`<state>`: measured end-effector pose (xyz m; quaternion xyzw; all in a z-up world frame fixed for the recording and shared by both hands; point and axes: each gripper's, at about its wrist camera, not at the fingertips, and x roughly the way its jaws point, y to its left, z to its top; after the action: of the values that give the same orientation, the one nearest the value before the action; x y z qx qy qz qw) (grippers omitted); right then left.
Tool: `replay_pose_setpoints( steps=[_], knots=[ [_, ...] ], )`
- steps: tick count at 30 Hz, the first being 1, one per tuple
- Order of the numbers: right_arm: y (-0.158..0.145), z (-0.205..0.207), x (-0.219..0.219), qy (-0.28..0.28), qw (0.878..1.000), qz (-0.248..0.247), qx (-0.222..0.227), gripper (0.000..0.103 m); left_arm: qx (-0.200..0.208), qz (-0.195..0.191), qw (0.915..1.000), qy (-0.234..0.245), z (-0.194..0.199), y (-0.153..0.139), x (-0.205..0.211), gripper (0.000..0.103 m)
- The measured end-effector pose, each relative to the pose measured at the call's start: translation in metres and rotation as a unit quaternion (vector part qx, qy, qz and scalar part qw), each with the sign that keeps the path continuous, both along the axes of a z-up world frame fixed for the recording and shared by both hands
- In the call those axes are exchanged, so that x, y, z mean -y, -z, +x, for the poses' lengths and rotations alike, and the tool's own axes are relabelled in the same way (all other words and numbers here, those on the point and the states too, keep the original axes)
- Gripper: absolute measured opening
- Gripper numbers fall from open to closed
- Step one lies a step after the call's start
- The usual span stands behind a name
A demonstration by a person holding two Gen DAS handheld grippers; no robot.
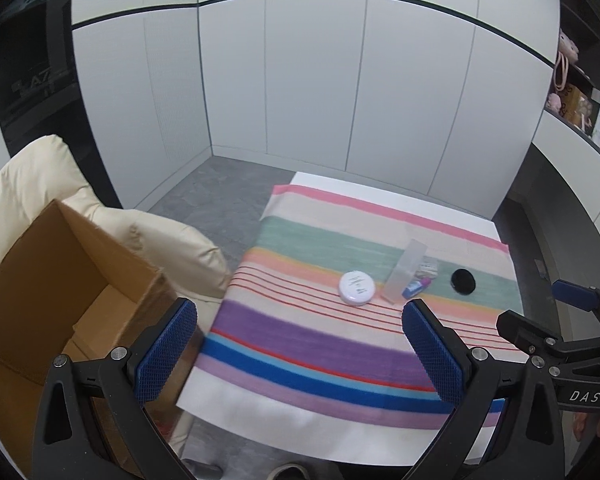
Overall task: Organize objects
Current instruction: 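Move both open tools back from the cardboard box toward the table items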
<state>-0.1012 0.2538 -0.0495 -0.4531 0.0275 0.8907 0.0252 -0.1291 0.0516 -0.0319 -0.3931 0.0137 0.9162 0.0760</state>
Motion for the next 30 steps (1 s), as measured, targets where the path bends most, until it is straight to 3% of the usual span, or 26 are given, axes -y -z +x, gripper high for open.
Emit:
replay_pose_setpoints(
  steps=[19,24,30],
  knots=[
    [0.005,0.021,-0.058,0.050,0.999,-0.010,0.010,0.103,0.015,-0.001,0.9989,0.043,-0.002,0.003,-0.057,0.103],
    [0.012,0.026,-0.083,0.070,0.997,-0.011,0.018,0.103,0.033,-0.005,0.9983,0.047,-0.011,0.014,-0.069,0.103],
    [0.041,0.023,-0.105,0.102,0.993,-0.039,0.051,0.103,0.069,-0.023,0.9960,0.053,-0.032,0.050,-0.079,0.103]
  ],
)
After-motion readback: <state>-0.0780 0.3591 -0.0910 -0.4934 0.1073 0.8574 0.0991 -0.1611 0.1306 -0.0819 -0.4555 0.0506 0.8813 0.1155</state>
